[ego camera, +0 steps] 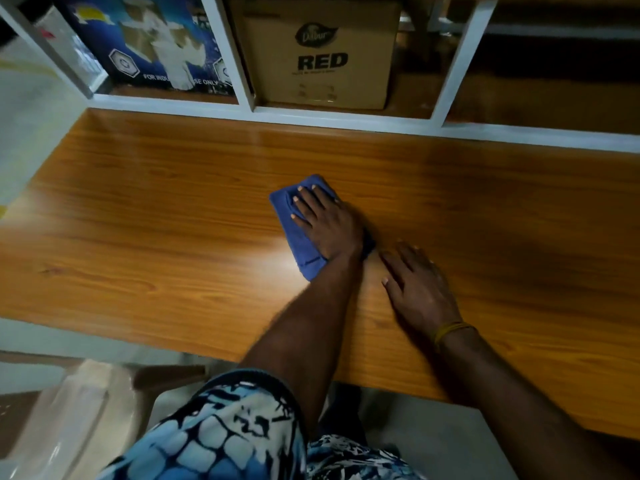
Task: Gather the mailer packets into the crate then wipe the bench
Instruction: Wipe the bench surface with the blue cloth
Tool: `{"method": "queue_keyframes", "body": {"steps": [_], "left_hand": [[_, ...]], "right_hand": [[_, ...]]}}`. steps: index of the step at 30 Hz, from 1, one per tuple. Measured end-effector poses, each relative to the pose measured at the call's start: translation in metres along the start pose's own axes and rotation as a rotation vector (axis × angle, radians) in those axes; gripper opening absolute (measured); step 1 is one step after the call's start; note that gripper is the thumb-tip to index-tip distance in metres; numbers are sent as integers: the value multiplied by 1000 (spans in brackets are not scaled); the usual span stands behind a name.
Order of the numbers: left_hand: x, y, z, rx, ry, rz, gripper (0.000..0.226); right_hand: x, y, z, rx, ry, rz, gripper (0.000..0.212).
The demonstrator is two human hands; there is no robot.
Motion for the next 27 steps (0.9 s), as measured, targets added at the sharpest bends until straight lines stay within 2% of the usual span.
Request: {"method": "queue_keyframes", "body": {"steps": [9,17,20,24,27], "left_hand": [[35,89,69,66,-21,-75,57],[45,105,112,264,13,-173,59],[46,92,119,475,10,-244,60],[54,59,133,953,94,-386,61],[51,32,123,1157,132,-443,53]], "right_hand": [[-17,56,15,31,19,-16,57],[-20,63,20,19,11,-54,59],[-21,61,19,2,24,-47,60],[-22,50,24,-6,30,-69,59],[-22,32,32,-12,19,-75,59]]}}
Point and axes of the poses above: each hand's wrist, its own y-axis towards the middle knuckle, its own x-axis out of the palm, z = x × y, the point moved 7 cm from there along y, towards the middle knuckle
